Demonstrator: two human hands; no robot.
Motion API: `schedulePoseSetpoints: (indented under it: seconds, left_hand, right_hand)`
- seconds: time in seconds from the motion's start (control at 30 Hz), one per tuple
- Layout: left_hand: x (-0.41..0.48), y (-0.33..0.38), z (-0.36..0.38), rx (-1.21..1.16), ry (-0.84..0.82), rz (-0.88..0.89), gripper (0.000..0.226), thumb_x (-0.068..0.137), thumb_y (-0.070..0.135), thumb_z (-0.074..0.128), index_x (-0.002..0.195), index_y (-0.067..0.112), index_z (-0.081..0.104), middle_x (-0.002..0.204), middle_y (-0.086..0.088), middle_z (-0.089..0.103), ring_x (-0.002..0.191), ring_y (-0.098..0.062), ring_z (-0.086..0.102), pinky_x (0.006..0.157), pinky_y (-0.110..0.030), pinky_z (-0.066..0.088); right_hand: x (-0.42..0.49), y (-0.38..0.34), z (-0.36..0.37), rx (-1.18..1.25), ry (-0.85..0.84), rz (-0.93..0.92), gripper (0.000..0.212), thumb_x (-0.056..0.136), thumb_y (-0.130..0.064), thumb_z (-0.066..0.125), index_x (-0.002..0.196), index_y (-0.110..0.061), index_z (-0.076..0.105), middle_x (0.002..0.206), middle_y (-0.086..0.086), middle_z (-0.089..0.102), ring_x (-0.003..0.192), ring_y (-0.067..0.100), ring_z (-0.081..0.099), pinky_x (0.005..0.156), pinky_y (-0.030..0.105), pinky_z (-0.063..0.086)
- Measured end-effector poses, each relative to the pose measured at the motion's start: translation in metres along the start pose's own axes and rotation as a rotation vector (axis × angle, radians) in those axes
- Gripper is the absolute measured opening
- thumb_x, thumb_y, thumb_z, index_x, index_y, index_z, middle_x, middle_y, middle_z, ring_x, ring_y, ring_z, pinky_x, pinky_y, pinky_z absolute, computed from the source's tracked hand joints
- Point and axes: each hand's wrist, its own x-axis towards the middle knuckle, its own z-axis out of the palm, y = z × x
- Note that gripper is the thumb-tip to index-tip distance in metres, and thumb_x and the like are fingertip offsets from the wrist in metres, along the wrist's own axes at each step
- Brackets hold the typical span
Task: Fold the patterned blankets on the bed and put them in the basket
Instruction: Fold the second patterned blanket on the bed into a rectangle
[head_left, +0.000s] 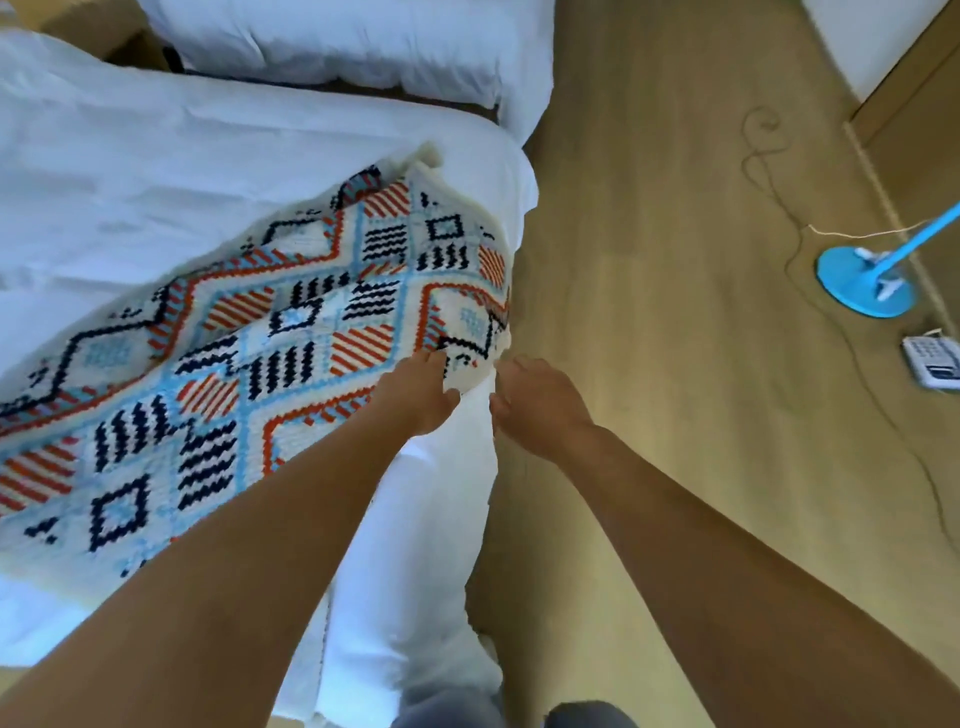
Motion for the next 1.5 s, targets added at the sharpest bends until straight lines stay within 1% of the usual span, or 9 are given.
schedulePoseSetpoints:
  seconds: [0.17,0.3,0.57,0.7,0.87,1.07,1.2,1.33,1.5]
  left_hand:
    - [0.073,0.036,-0.015,-0.015,0.008,-0.043,0.060,0.092,0.038,0.046,0.142,0.011,0.024,0.144,-0.013,0.035,0.129,-0.032,0.036,0.100,-0.044,0.036]
    - [0.143,0.057,-0.031,-0.044,0.021,-0.149,0.063,0.094,0.038,0.043,0.146,0.013,0.016,0.153,-0.009,0.020,0.137,-0.029,0.026,0.104,-0.044,0.031]
    - [0.251,0.081,-0.073,-0.125,0.085,-0.466,0.062,0.095,0.041,0.041,0.145,0.013,0.018,0.150,-0.009,0.027,0.135,-0.029,0.029,0.104,-0.047,0.031]
    - [0.306,0.077,-0.093,-0.226,0.113,-0.586,0.058,0.094,0.039,0.042,0.143,0.012,0.023,0.147,-0.010,0.032,0.131,-0.030,0.034,0.101,-0.045,0.035]
    - [0.400,0.055,-0.121,-0.345,0.138,-0.725,0.056,0.094,0.038,0.042,0.142,0.013,0.025,0.146,-0.009,0.034,0.129,-0.029,0.037,0.101,-0.043,0.035]
    - [0.491,0.037,-0.147,-0.435,0.116,-0.969,0.054,0.095,0.040,0.038,0.140,0.013,0.027,0.143,-0.009,0.036,0.128,-0.028,0.037,0.100,-0.044,0.034]
    - [0.534,0.019,-0.153,-0.527,0.188,-1.103,0.054,0.093,0.041,0.040,0.139,0.013,0.029,0.141,-0.008,0.039,0.126,-0.029,0.039,0.098,-0.045,0.035]
    - [0.594,0.015,-0.155,-0.694,0.250,-1.357,0.060,0.090,0.047,0.044,0.136,0.011,0.031,0.138,-0.010,0.041,0.124,-0.030,0.041,0.094,-0.044,0.039]
    - [0.649,0.039,-0.135,-0.817,0.277,-1.650,0.069,0.086,0.054,0.047,0.138,0.012,0.028,0.141,-0.008,0.039,0.129,-0.029,0.036,0.102,-0.049,0.030]
  right_hand:
    - [0.071,0.042,-0.028,-0.005,-0.068,-0.091,0.033,0.091,-0.021,0.041,0.120,-0.006,0.049,0.121,0.012,0.055,0.108,0.028,0.049,0.086,0.036,0.039]
    - [0.142,0.086,-0.052,-0.021,-0.120,-0.193,0.036,0.092,-0.023,0.041,0.123,-0.007,0.048,0.125,0.012,0.053,0.111,0.029,0.048,0.091,0.037,0.041]
    - [0.302,0.152,-0.112,-0.152,-0.219,-0.475,0.025,0.094,-0.022,0.041,0.111,-0.006,0.050,0.110,0.011,0.055,0.101,0.029,0.052,0.075,0.035,0.040]
    - [0.379,0.151,-0.117,-0.174,-0.301,-0.598,0.036,0.095,-0.023,0.037,0.127,-0.007,0.045,0.126,0.012,0.051,0.112,0.029,0.048,0.088,0.037,0.041]
    - [0.493,0.147,-0.122,-0.203,-0.376,-0.675,0.039,0.096,-0.026,0.037,0.130,-0.008,0.042,0.136,0.011,0.045,0.120,0.030,0.043,0.098,0.039,0.037]
    - [0.620,0.140,-0.132,-0.299,-0.464,-0.782,0.034,0.096,-0.023,0.037,0.124,-0.006,0.047,0.128,0.013,0.050,0.113,0.033,0.046,0.091,0.039,0.039]
    - [0.682,0.124,-0.125,-0.329,-0.492,-0.925,0.028,0.094,-0.020,0.039,0.116,-0.005,0.049,0.122,0.014,0.053,0.111,0.035,0.048,0.085,0.039,0.041]
    - [0.758,0.112,-0.107,-0.369,-0.571,-1.173,0.021,0.090,-0.017,0.041,0.106,-0.005,0.049,0.114,0.014,0.053,0.103,0.035,0.050,0.076,0.038,0.041]
    - [0.820,0.099,-0.088,-0.517,-0.675,-1.467,0.032,0.090,-0.016,0.044,0.121,-0.011,0.045,0.124,0.011,0.049,0.107,0.034,0.048,0.082,0.038,0.042]
